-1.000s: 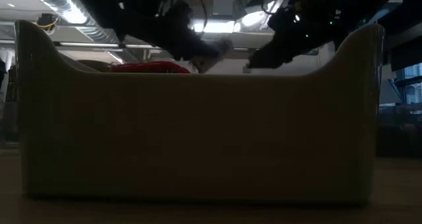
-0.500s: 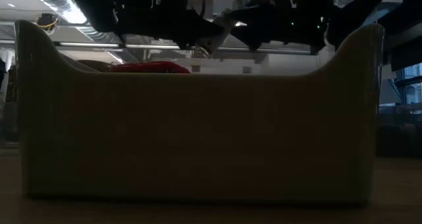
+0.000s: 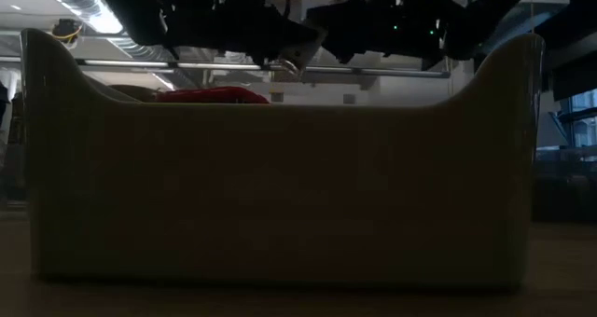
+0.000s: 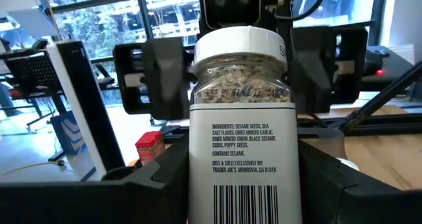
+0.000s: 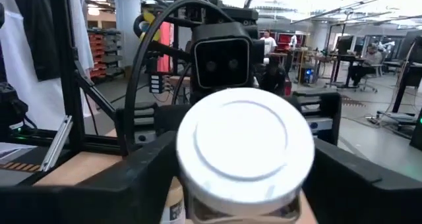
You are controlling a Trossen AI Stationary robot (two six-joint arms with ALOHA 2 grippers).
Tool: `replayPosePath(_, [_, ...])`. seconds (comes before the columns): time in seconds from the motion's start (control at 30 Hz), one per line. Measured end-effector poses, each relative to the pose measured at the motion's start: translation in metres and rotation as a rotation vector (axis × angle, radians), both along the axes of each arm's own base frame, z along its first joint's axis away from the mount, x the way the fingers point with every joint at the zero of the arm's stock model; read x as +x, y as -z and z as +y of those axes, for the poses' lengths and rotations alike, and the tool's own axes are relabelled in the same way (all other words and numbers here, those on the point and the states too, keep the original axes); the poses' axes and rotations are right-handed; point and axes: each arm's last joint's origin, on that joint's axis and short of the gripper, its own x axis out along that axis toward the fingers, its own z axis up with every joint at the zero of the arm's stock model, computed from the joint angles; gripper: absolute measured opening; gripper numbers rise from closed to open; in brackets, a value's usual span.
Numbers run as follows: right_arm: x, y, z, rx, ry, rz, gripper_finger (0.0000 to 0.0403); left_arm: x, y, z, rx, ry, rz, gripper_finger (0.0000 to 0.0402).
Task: Sort spices by type
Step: Put the white seasoning bottle into the black bin
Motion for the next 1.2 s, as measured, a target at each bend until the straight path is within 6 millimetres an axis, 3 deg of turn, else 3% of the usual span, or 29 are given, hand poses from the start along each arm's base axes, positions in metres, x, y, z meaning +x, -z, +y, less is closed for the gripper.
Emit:
replayPosePath(0.2, [0.0, 0.0, 0.0, -0.026, 0.005, -0.009, 0.02, 0.0, 0.0, 0.0, 0.004, -0.003, 0.004, 0.0178])
replayPosePath(0.4, [0.0, 0.0, 0.0, -0.042, 0.007, -0.008, 0.02, 0.0, 0.0, 0.0, 0.008, -0.004, 0.005, 0.0183])
replayPosePath(0.57, [-0.001, 0.0, 0.0, -0.046, 0.007, 0.007, 0.02, -0.001, 0.0, 0.0, -0.015, -0.003, 0.01, 0.0265])
replayPosePath(0.7, [-0.008, -0.008, 0.002, -0.074, 0.02, 0.035, 0.02, -0.007, -0.003, -0.001, -0.032, -0.006, 0.06, 0.0299])
replayPosePath(0.97, [-0.04, -0.027, 0.014, -0.039, 0.038, 0.215, 0.02, -0.028, -0.009, -0.004, -0.066, -0.058, 0.218, 0.0308])
replayPosePath(1.2, [-0.076, -0.036, 0.032, -0.003, 0.11, 0.416, 0.02, -0.03, -0.004, -0.005, -0.099, -0.067, 0.272, 0.0309])
